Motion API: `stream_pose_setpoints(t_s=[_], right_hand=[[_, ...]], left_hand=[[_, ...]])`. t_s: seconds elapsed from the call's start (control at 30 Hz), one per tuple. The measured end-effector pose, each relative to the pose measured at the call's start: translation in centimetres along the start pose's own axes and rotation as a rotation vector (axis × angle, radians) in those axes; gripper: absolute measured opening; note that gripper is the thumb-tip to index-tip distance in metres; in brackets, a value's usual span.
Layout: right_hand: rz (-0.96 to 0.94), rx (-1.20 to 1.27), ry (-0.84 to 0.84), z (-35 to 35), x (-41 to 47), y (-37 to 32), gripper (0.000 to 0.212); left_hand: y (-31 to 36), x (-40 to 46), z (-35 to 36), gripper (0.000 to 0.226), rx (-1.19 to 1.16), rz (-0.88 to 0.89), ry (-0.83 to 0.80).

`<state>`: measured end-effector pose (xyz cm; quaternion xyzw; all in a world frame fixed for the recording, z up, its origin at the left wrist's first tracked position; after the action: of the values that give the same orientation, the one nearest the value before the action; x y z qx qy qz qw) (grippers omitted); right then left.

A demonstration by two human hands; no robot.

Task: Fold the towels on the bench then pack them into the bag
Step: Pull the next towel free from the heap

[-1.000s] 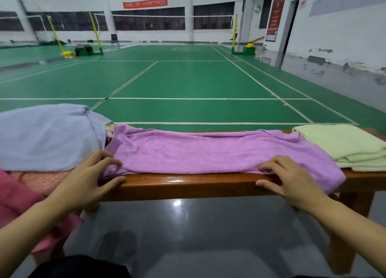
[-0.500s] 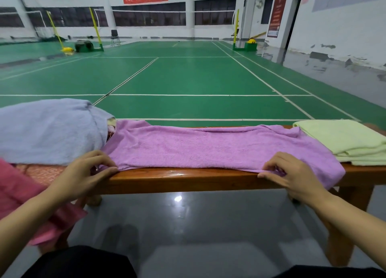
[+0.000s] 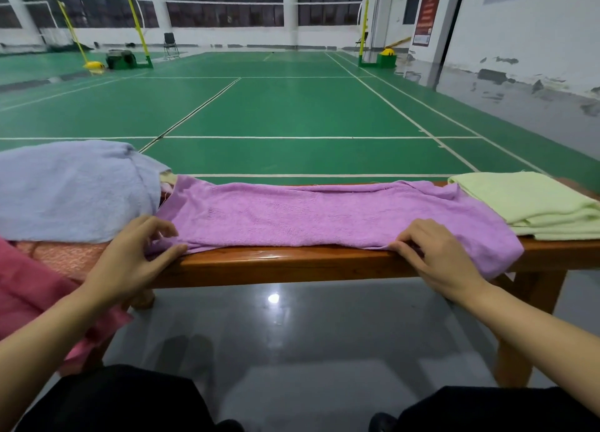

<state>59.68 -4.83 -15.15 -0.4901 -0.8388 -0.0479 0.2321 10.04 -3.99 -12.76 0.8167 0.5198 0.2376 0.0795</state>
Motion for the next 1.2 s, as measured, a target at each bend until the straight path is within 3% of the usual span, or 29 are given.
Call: stream_pose_setpoints(t_s=[0.2, 0.37, 0.47, 0.7, 0.83, 0.9, 1.0, 1.1, 1.2], right_hand=[[0.013, -0.014, 0.025, 0.3, 0.3, -0.2, 0.036], [0.007, -0.015, 0.023, 0.1, 0.1, -0.1, 0.035], [0.003, -0.013, 0.031, -0.2, -0.1, -0.1, 0.038], [-0.043, -0.037, 0.009, -1.0, -1.5, -0.5, 0.058], [-0.075, 0.003, 0.048, -2.4, -2.1, -0.6, 0.063], [0.020, 0.051, 0.140, -3.8, -1.7, 0.1, 0.065], [0.369, 0.096, 0.211, -5.5, -0.1, 3.8, 0.051], [0.660, 0.139, 0.113, -5.8, 1.3, 9.5, 0.032], [0.786, 0.239, 0.000, -6.1, 2.2, 13.1, 0.025]], left_hand=[[0.6, 0.0, 0.2, 0.015, 0.027, 0.031, -0.006], [1.1, 1.0, 0.8, 0.003, 0.237, 0.063, -0.039], [0.7, 1.3, 1.0, 0.021, 0.155, -0.090, -0.067], [0.2, 0.6, -0.3, 0.078, -0.022, -0.088, -0.056], [1.1, 1.2, -1.1, 0.081, 0.005, -0.170, -0.122], [2.8, 2.4, -1.6, 0.080, 0.107, -0.133, -0.102], [6.7, 5.7, 0.0, 0.073, 0.140, -0.034, -0.105], [13.6, 9.6, 4.9, 0.064, 0.045, 0.065, -0.227], [22.2, 13.4, 10.4, 0.036, -0.067, 0.182, -0.332]])
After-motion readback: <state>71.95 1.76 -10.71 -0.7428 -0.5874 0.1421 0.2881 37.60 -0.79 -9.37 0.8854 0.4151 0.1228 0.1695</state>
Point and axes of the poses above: each hand's wrist, its own x-axis towards the middle knuckle, its own z-axis out of the palm, y = z × x, the point moved 5 cm from there along x, towards the middle knuckle, and after that the axes turned 15 degrees about -y, right-handed, at the moved point
